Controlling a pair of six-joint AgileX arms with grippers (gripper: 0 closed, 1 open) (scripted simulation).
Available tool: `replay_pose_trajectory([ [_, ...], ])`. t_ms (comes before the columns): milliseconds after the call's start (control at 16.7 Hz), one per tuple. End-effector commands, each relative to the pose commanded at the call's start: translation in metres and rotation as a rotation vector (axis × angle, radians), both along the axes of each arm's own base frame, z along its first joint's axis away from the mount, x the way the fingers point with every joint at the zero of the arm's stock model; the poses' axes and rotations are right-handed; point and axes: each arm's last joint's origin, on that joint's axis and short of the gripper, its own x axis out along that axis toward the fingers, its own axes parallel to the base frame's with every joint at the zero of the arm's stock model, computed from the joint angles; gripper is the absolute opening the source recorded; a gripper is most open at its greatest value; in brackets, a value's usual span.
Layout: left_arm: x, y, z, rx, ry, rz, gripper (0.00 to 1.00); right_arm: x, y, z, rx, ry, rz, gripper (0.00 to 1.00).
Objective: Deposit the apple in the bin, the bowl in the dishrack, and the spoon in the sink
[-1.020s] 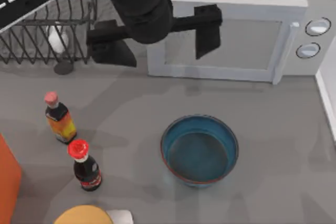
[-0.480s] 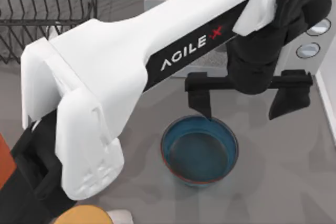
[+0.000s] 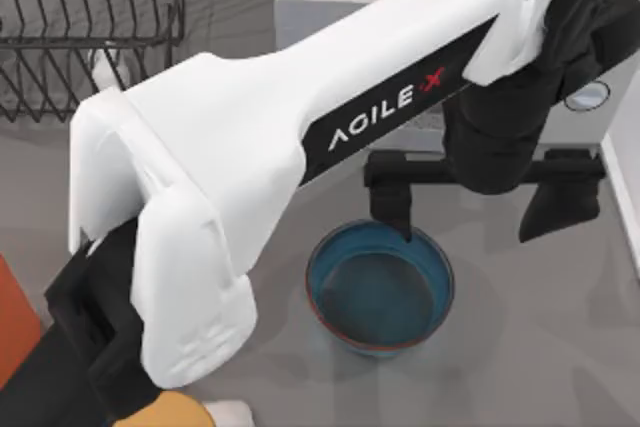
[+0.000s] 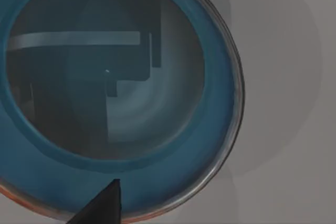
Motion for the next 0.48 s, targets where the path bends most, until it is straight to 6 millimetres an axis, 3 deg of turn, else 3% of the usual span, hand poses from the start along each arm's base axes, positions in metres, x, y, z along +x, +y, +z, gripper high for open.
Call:
replay_pose_trajectory([
  [180, 0.001, -0.003, -0.014, -0.003, -0.003, -0.003, 1.0, 0.0, 0.0, 0.0, 0.0, 0.0, 0.0, 1.0],
  [480, 0.001, -0.004, -0.068, 0.004, 0.002, -0.003, 1.0, 0.0, 0.0, 0.0, 0.0, 0.0, 0.0, 1.0],
])
